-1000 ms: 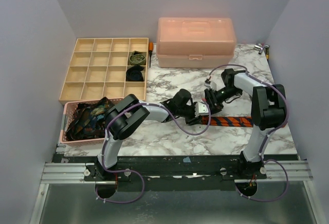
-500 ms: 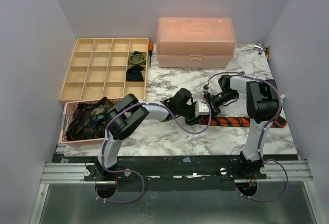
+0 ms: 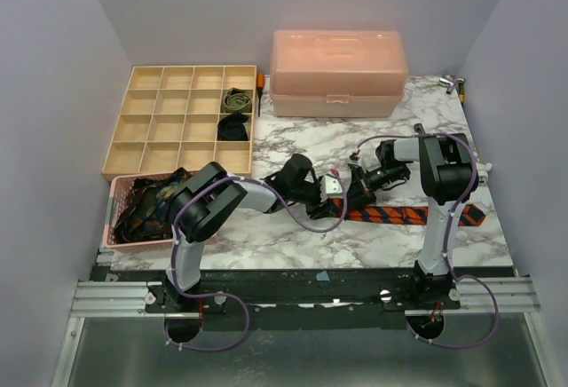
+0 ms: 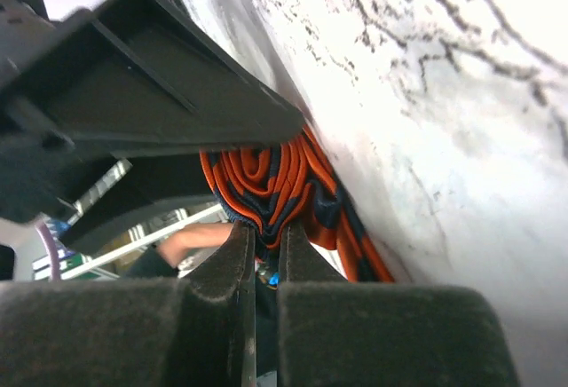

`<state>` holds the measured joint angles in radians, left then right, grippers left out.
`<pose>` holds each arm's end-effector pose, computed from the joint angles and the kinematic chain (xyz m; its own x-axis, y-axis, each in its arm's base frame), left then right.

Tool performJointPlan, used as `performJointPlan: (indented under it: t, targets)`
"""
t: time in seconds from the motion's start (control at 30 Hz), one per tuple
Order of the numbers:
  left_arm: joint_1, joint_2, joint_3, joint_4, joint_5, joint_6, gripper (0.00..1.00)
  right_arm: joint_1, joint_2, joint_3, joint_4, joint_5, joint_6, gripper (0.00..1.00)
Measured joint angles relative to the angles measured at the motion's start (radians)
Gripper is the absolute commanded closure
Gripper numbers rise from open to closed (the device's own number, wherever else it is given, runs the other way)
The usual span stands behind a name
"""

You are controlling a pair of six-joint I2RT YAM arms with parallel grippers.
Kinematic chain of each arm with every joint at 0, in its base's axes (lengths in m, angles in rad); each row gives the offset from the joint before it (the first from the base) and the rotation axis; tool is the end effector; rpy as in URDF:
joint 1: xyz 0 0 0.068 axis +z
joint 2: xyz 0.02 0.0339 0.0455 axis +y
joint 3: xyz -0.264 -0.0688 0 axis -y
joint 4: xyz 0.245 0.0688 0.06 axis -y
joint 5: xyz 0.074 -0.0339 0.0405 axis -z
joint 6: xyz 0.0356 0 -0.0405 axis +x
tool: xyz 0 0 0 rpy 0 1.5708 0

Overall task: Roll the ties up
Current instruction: Roll the tie at the center of the board.

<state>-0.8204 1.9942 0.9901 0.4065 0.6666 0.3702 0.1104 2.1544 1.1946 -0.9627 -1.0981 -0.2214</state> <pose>0.2532 -0.3039 0.1223 -0.0236 0.4423 -0.8966 0.9997 0.0022 -0.0252 0.3186 0.0672 0.0829 -0.9662 -0.2077 0.1525 0.0436 0.4517 0.8911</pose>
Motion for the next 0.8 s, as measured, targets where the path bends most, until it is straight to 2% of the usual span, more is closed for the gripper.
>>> performJointPlan:
  t: [0.17,0.37,0.53,0.73,0.8]
  targets:
    - [0.048,-0.034,-0.127,0.183,0.028,-0.029,0.24,-0.007,0.005,-0.002,0.034,0.011,-0.024,1.0]
    - [0.049,-0.033,-0.21,0.342,0.04,-0.068,0.22,-0.005,0.002,0.0,0.035,0.031,-0.023,1.0]
    - [0.039,-0.019,-0.209,0.375,0.032,-0.066,0.2,0.003,-0.002,0.008,0.026,0.04,-0.021,1.0]
    - [0.008,-0.002,-0.167,0.354,-0.012,-0.05,0.33,0.039,-0.002,0.05,-0.011,0.084,-0.002,1.0]
    - [0.006,-0.002,-0.17,0.357,-0.018,-0.053,0.42,0.051,-0.002,0.055,-0.016,0.092,0.004,1.0]
